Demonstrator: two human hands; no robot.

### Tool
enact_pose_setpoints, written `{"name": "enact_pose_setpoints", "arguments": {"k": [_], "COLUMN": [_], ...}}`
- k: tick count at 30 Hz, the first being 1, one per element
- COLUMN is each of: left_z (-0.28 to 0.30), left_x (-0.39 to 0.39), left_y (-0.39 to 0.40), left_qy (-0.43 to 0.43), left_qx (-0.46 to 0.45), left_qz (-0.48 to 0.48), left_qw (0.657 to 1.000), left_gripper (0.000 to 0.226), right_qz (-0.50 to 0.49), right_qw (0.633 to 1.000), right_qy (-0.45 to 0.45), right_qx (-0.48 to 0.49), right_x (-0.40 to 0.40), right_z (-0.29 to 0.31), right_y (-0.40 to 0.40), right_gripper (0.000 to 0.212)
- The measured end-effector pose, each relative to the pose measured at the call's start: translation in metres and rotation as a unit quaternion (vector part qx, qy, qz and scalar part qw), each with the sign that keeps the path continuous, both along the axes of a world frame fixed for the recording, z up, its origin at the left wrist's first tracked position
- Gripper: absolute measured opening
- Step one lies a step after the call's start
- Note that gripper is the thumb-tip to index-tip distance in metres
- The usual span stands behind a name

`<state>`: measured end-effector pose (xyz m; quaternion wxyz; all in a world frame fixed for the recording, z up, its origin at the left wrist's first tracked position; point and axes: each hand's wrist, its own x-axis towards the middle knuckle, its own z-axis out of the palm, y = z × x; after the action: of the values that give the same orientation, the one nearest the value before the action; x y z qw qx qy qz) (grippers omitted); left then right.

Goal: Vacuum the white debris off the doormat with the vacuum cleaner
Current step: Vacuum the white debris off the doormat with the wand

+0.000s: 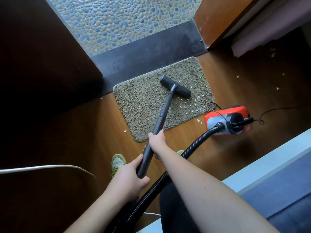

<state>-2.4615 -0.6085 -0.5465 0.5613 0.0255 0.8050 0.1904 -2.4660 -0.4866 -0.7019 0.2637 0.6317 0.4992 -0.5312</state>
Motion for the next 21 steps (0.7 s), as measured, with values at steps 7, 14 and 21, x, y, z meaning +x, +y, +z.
{"name": "enact_pose_setpoints", "arguments": {"k": [7,14,21], "left_z": [0.002,0.006,0.001], "left_x": [0.002,-0.013,-0.037], "left_y": [0.031,0.054,0.096], "left_qy": [0.007,0.009,-0.003], "left_qx": [0.021,0.049,0.082], "left_qz": [0.013,0.031,0.042], "left_qw": [1.0,0.998,0.996], "left_gripper": [0.079,0.073,0.055], "right_qz": [0.013,0.042,0.009], "right_qw": [1.0,0.996,0.996], "right_qy": [0.002,0.011,0.037], "right_qx": [0.026,0.072,0.076], "right_x": [-0.001,-0.011,-0.034], "right_z": [-0.001,0.003,-0.001], "right_y": [0.032,0.071,0.115], "right_gripper": [0.075,0.073,0.066]}}
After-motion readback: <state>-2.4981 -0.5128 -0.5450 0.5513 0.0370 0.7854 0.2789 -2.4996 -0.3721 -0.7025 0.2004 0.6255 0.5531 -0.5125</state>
